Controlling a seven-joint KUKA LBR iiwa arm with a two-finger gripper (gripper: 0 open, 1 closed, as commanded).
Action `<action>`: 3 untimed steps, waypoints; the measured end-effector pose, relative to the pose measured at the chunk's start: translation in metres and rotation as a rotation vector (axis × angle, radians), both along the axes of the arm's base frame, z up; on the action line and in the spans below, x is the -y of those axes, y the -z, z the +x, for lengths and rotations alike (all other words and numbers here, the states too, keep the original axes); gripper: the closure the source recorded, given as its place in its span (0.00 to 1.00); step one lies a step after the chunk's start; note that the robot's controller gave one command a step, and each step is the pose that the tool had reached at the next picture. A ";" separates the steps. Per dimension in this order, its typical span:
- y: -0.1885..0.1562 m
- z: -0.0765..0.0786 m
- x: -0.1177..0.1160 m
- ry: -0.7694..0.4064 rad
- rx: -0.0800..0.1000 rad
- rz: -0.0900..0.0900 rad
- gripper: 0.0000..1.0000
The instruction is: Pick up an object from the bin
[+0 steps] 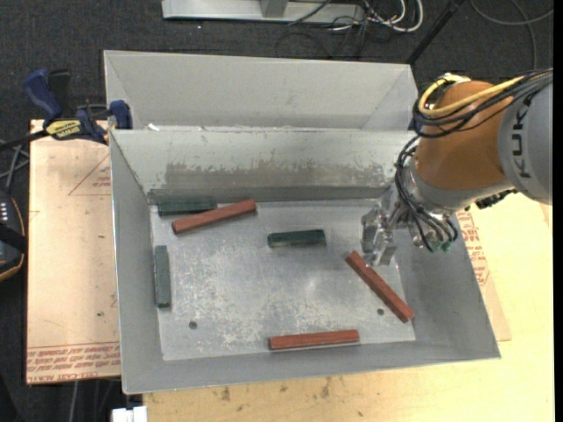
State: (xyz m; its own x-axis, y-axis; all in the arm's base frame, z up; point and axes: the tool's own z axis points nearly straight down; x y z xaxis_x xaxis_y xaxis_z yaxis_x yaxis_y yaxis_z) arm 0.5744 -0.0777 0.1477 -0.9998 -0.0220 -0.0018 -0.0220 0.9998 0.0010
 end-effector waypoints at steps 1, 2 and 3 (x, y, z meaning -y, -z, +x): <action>0.000 0.000 0.000 0.000 0.000 0.000 0.00; 0.000 0.000 0.000 0.000 0.000 0.000 0.00; 0.051 -0.021 0.025 0.056 0.006 0.000 0.00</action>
Offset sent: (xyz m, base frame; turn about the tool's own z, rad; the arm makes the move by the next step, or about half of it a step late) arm 0.0000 0.0000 0.0000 0.0000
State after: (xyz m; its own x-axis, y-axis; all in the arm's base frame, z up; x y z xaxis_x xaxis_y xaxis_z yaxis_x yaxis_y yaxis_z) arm 0.5531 -0.1026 0.0968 -0.9994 0.0336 -0.0081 0.0336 0.9994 0.0009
